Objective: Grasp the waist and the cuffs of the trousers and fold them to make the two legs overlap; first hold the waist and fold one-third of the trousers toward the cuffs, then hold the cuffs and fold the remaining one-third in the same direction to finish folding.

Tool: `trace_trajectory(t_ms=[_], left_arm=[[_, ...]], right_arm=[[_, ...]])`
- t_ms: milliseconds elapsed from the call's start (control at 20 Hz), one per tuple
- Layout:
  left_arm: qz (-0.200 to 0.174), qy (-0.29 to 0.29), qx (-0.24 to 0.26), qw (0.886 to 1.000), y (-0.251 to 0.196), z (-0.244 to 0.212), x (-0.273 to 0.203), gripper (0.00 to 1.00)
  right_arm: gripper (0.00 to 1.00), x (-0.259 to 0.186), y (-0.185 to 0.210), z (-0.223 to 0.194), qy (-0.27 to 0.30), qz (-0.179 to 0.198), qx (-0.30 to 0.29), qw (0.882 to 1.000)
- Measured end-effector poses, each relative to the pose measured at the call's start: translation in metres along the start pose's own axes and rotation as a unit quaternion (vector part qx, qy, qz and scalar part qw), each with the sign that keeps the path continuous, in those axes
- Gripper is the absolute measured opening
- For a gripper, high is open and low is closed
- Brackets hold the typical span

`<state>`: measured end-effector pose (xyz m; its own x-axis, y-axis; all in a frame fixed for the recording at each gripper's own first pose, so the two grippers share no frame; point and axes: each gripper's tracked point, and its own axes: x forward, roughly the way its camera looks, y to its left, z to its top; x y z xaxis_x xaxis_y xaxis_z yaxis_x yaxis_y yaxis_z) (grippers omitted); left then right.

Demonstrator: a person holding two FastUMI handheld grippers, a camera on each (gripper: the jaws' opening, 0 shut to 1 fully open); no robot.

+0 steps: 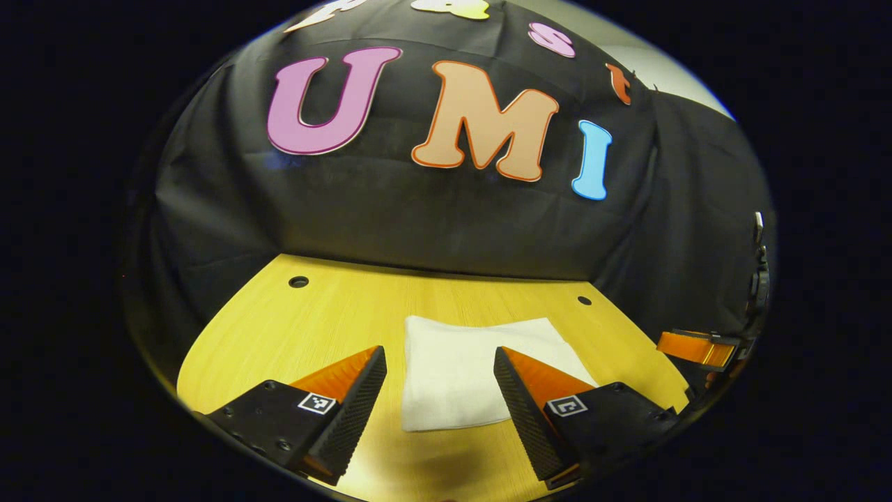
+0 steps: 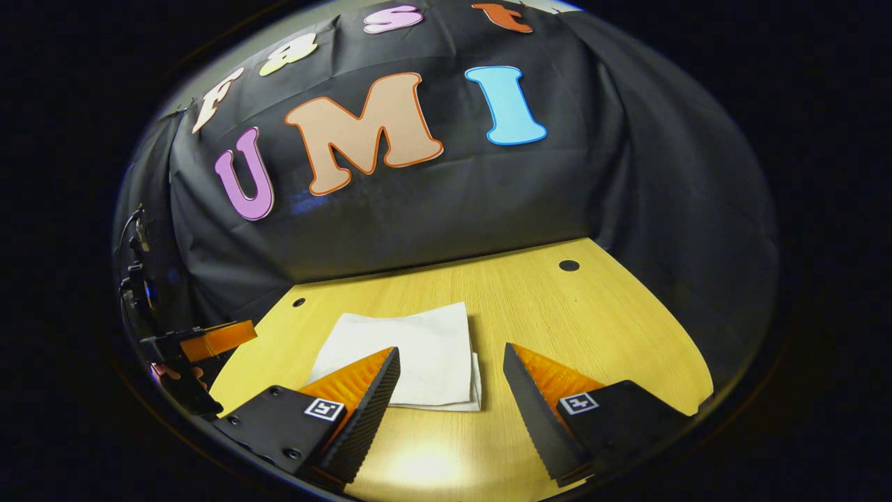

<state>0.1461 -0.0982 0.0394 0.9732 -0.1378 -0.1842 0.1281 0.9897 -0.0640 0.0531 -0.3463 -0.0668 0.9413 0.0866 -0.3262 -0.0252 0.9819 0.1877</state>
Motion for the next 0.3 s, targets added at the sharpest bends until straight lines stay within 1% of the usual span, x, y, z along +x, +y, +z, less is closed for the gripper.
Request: trace_trajectory(t_ms=[150,300], left_arm=[[-0.002,0.009,-0.017,1.000,0.001,-0.008,-0.007,0.94],[-0.005,0.018,-0.008,1.000,0.001,-0.012,-0.009,0.94]], right_arm=[[0.96,-0.010,-0.001,0.000,-0.003,-0.011,0.005,1.000],[0.96,-0.018,-0.007,-0.001,-0.002,-0.025,0.005,1.000]])
